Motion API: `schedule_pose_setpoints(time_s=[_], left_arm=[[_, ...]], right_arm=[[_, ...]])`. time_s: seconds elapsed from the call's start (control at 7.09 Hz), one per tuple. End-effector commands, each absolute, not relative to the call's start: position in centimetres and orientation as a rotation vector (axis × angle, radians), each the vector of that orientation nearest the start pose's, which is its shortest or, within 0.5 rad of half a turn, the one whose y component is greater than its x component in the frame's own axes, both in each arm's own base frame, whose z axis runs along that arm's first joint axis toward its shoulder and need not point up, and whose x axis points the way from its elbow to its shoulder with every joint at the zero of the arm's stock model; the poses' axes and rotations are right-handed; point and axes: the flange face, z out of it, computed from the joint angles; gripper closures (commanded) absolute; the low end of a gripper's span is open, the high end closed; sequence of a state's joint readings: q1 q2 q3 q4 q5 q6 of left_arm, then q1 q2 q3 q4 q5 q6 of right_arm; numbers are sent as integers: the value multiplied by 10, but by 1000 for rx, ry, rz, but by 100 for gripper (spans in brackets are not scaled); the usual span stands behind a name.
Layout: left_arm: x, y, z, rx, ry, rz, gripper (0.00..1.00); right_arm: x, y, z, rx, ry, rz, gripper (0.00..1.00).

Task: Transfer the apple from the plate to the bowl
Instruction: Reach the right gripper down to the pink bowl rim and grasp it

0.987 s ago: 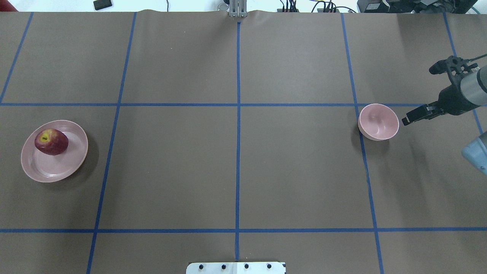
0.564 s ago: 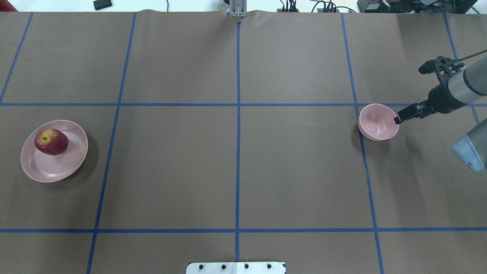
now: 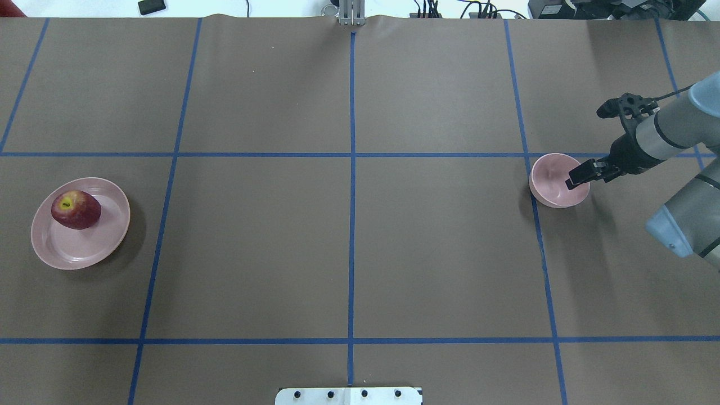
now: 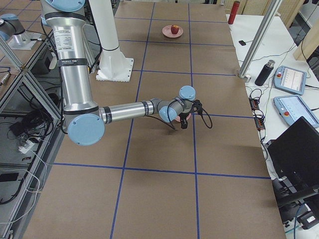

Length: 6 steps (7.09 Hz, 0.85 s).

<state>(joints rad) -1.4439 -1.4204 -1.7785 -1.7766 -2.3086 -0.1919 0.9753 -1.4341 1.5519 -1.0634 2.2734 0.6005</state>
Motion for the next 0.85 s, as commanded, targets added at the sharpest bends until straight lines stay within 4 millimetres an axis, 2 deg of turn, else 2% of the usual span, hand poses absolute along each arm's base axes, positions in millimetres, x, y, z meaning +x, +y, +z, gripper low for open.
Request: schedule_pose_setpoints(time_s=[0.0,0.42,0.56,0.71], left_arm=[[-9,-448,606,131,764,36,2],[-9,-448,605,131,764,35,2],[-9,-448,605,133,766,37,2],[-9,-448,603,139,768,39,2]], right_arm=[[-271,-512,538,112,-898,-221,99],[-269,-513,531,123,-906,-224,100],[-268,-512,517,138,-915,-226,100],[-274,-521,488,153,-944,-189,100]])
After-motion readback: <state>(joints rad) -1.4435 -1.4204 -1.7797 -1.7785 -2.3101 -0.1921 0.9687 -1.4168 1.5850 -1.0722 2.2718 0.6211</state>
